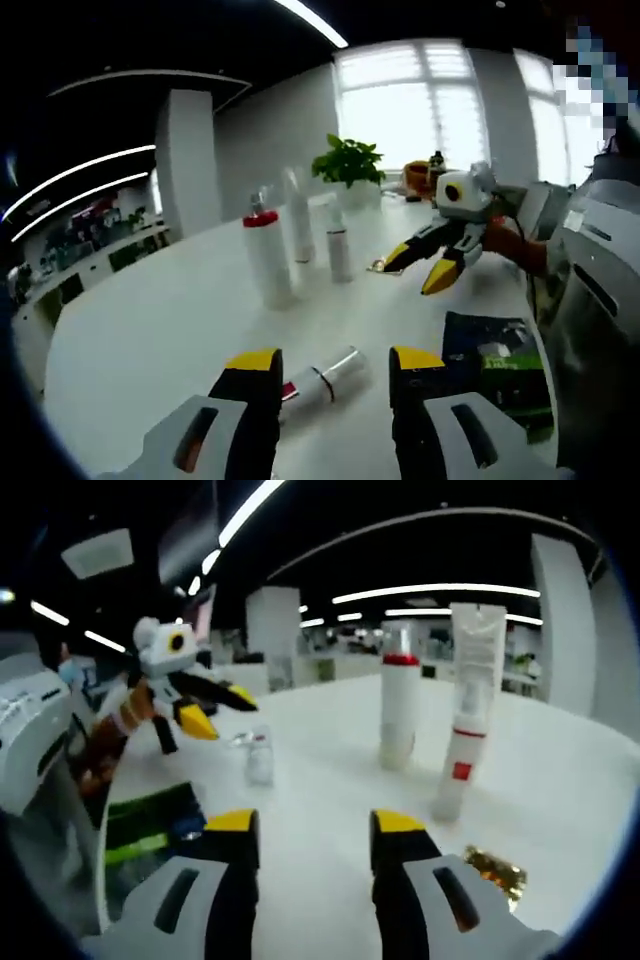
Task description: Arrange the skincare products in the storage area until every visible bottle or jar stands upright without overlapping.
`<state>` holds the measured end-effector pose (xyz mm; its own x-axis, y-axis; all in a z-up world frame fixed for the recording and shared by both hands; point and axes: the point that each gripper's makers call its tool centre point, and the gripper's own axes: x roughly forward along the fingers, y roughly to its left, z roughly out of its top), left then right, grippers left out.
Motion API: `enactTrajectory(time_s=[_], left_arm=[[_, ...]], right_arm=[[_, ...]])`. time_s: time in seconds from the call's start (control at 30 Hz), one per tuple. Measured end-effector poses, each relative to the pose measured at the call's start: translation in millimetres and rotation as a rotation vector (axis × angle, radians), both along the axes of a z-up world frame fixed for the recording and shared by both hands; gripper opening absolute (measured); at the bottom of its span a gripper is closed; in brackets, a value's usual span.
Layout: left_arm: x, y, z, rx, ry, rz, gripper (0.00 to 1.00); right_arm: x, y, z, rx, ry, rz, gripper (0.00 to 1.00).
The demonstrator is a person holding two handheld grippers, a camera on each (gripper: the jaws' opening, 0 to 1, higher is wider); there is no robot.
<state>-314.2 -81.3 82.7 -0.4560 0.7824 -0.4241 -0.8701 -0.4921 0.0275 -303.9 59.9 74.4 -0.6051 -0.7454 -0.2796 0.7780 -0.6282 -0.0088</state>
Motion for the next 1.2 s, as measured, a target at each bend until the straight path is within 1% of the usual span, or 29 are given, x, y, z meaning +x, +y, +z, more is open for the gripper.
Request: enactTrajectory(time_s=[0.03, 0.1, 0.13, 0.17, 0.2, 0.23, 0.27, 0.3, 0.37, 0.4, 0.43, 0.47, 0.5, 0.53, 0.57, 0.6, 0.63, 0.67, 0.7, 0.73, 0.77, 0.8, 0.87, 0.9, 0.93, 0.97, 1.03, 1.07, 1.2], left_arm=[[-0.4, 1.2, -0.8, -0.006, -0.009, -0.006, 0.43], [-0.3, 5.5, -2.5, -0.025, -0.023, -0.030, 0.43], [0.0, 6.9, -4.3, -0.048, -0.028, -0.043, 0.43], [-0.3, 7.5, -4.9, -0.060, -0.027, -0.048, 0.43], [-0.5, 8.1, -5.6, -0.073, -0.026, -0.053, 0.43], [-2.4, 10.6, -6.7, -0.104, -0.017, -0.066, 0.43], [-3.7, 12.7, -8.0, -0.122, -0.018, -0.075, 0.43], [-4.9, 14.8, -9.4, -0.139, -0.020, -0.084, 0.42], [-6.9, 17.4, -10.8, -0.149, -0.025, -0.090, 0.42], [-7.7, 19.6, -12.0, -0.156, -0.030, -0.097, 0.42], [-8.3, 23.3, -14.3, -0.166, -0.037, -0.110, 0.42], [-8.6, 24.6, -15.5, -0.172, -0.040, -0.115, 0.42], [-9.0, 26.9, -17.8, -0.183, -0.043, -0.123, 0.42], [-9.8, 28.2, -19.5, -0.192, -0.046, -0.128, 0.42], [-11.0, 29.5, -21.5, -0.201, -0.051, -0.133, 0.41], [-11.9, 30.4, -22.5, -0.205, -0.055, -0.134, 0.41], [-12.3, 30.9, -23.1, -0.208, -0.058, -0.136, 0.41], [-12.4, 31.5, -24.0, -0.215, -0.064, -0.141, 0.40], [-12.4, 32.1, -25.0, -0.222, -0.070, -0.147, 0.40], [-12.9, 32.2, -26.1, -0.230, -0.073, -0.150, 0.40], [-13.4, 32.4, -27.1, -0.238, -0.076, -0.152, 0.40], [-13.7, 31.2, -29.5, -0.260, -0.080, -0.161, 0.38], [-13.7, 28.6, -34.6, -0.308, -0.094, -0.186, 0.35], [-13.3, 26.9, -37.3, -0.337, -0.108, -0.204, 0.33], [-12.1, 26.3, -39.2, -0.353, -0.126, -0.215, 0.33], [-13.4, 26.3, -40.3, -0.366, -0.132, -0.220, 0.33], [-13.6, 26.5, -43.2, -0.395, -0.148, -0.239, 0.33], [-12.9, 25.9, -45.4, -0.415, -0.158, -0.252, 0.33], [-14.5, 26.3, -48.4, -0.467, -0.150, -0.284, 0.31]], right_arm=[[0.2, 0.0, 1.4, 0.001, 0.013, 0.001, 0.51], [2.4, -0.2, 3.6, 0.005, 0.040, 0.014, 0.60], [3.4, -1.0, 6.4, -0.011, 0.053, 0.021, 0.66], [4.1, -1.8, 8.0, -0.024, 0.057, 0.025, 0.76], [4.9, -2.6, 9.6, -0.037, 0.061, 0.030, 0.83], [8.1, -3.4, 10.4, -0.057, 0.052, 0.043, 0.91], [9.0, -3.8, 10.5, -0.065, 0.054, 0.044, 1.00], [10.0, -4.3, 10.6, -0.073, 0.055, 0.045, 0.99], [10.3, -1.4, 12.5, -0.080, 0.070, 0.031, 1.00], [4.7, 3.2, 19.6, -0.111, 0.108, -0.009, 1.00], [2.4, 8.3, 29.7, -0.165, 0.150, -0.040, 1.00], [1.5, 10.8, 32.9, -0.181, 0.162, -0.050, 1.00], [1.2, 15.1, 36.6, -0.197, 0.173, -0.064, 0.97], [1.8, 17.9, 36.0, -0.190, 0.169, -0.070, 0.88], [-1.4, 25.5, 35.1, -0.175, 0.169, -0.115, 0.80], [-3.0, 30.5, 33.5, -0.155, 0.175, -0.140, 0.72], [-3.6, 33.1, 32.3, -0.141, 0.178, -0.151, 0.61], [-3.7, 35.4, 31.7, -0.128, 0.184, -0.161, 0.56], [-3.8, 37.6, 31.2, -0.115, 0.190, -0.170, 0.57], [-3.9, 37.9, 32.2, -0.123, 0.192, -0.170, 0.65], [-4.0, 38.3, 33.2, -0.131, 0.195, -0.170, 0.69], [-1.8, 35.7, 33.8, -0.146, 0.182, -0.151, 0.69], [-1.4, 35.8, 34.1, -0.147, 0.184, -0.151, 0.57], [-2.3, 37.7, 35.1, -0.142, 0.198, -0.160, 0.52], [-2.7, 38.7, 36.3, -0.145, 0.207, -0.164, 0.51], [-2.8, 39.2, 37.9, -0.158, 0.209, -0.161, 0.54], [-2.5, 37.9, 38.1, -0.173, 0.193, -0.153, 0.58], [-2.3, 37.5, 37.8, -0.178, 0.186, -0.150, 0.58], [-1.0, 38.7, 38.8, -0.190, 0.186, -0.150, 0.56]])
